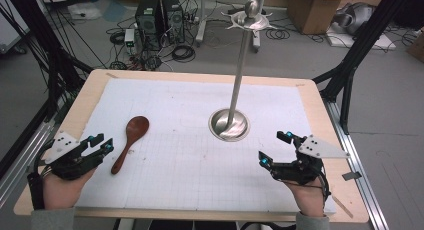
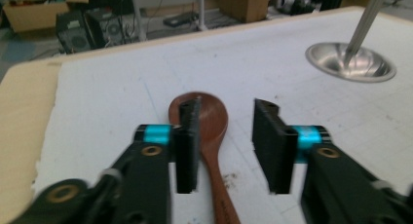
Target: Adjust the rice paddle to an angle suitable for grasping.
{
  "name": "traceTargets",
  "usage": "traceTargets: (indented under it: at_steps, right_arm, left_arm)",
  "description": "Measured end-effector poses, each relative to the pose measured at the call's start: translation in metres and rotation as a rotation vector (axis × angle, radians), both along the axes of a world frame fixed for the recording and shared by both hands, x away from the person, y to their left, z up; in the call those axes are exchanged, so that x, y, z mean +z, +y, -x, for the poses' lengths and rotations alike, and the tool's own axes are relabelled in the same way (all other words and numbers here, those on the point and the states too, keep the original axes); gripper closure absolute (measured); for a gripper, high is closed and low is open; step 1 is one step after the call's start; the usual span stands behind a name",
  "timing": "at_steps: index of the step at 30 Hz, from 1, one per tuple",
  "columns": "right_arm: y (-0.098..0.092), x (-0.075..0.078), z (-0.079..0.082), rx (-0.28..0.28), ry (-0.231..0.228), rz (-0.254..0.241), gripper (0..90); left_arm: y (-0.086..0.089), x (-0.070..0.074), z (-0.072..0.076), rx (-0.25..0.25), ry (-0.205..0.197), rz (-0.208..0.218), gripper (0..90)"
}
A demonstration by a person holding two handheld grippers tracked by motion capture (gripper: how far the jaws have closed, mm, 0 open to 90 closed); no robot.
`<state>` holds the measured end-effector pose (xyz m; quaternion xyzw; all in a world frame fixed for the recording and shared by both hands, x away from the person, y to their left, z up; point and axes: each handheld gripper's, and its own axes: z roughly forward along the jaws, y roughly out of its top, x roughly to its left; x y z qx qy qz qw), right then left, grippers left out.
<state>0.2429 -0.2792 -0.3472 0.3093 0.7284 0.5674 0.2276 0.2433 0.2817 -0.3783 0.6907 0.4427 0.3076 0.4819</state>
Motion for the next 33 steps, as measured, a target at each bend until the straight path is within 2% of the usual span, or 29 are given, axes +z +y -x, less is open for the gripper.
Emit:
traceTargets:
  at_steps: [2, 3, 4, 5, 6, 7, 8, 11, 12, 13, 14, 21, 24, 27, 33]
  right_arm:
    - [0.000, 0.000, 0.001, 0.002, 0.002, 0.000, 11.4]
    - [0.000, 0.000, 0.001, 0.002, 0.002, 0.000, 11.4]
    - [0.001, 0.000, 0.001, 0.007, -0.003, 0.006, 11.4]
    - [0.001, 0.000, 0.001, 0.007, -0.003, 0.006, 11.4]
    - [0.001, -0.001, 0.002, 0.008, 0.006, 0.012, 11.5]
    - [0.001, -0.001, 0.002, 0.008, 0.006, 0.012, 11.5]
    - [0.001, -0.001, 0.002, 0.008, 0.003, 0.015, 11.4]
    - [0.000, -0.001, 0.003, 0.006, 0.005, 0.016, 11.4]
    - [0.000, -0.002, 0.003, 0.004, 0.009, 0.015, 11.5]
    - [0.000, -0.002, 0.003, 0.004, 0.009, 0.015, 11.5]
    - [0.000, -0.003, 0.003, 0.004, 0.008, 0.019, 11.4]
    - [0.001, -0.004, 0.004, 0.011, 0.015, 0.038, 11.4]
    - [-0.001, -0.004, 0.005, 0.009, 0.007, 0.031, 11.4]
    - [-0.001, -0.004, 0.004, 0.009, 0.010, 0.033, 11.5]
    - [0.003, -0.007, 0.001, 0.014, 0.020, 0.042, 11.4]
  left_arm:
    - [0.000, -0.003, -0.001, 0.003, 0.004, -0.012, 74.1]
    - [0.000, -0.005, -0.002, 0.006, 0.013, -0.021, 74.1]
    - [0.000, -0.011, -0.005, 0.000, 0.037, -0.040, 82.2]
    - [0.000, -0.011, -0.005, 0.000, 0.037, -0.040, 85.3]
    - [-0.001, -0.017, -0.008, -0.012, 0.062, -0.065, 87.5]
    - [-0.001, -0.017, -0.008, -0.012, 0.062, -0.065, 88.4]
    - [-0.002, -0.025, -0.012, -0.029, 0.096, -0.106, 88.8]
    - [-0.003, -0.033, -0.016, -0.039, 0.119, -0.106, 89.3]
    - [-0.006, -0.041, -0.019, -0.044, 0.140, -0.119, 89.3]
    - [-0.006, -0.041, -0.019, -0.044, 0.140, -0.119, 89.4]
    - [-0.007, -0.047, -0.022, -0.046, 0.158, -0.142, 89.4]
    - [0.004, -0.060, -0.028, -0.014, 0.198, -0.144, 89.4]
    - [0.007, -0.066, -0.030, -0.009, 0.233, -0.146, 89.4]
    - [0.007, -0.070, -0.031, -0.026, 0.257, -0.150, 89.4]
    - [0.002, -0.070, -0.029, -0.079, 0.261, -0.151, 89.5]
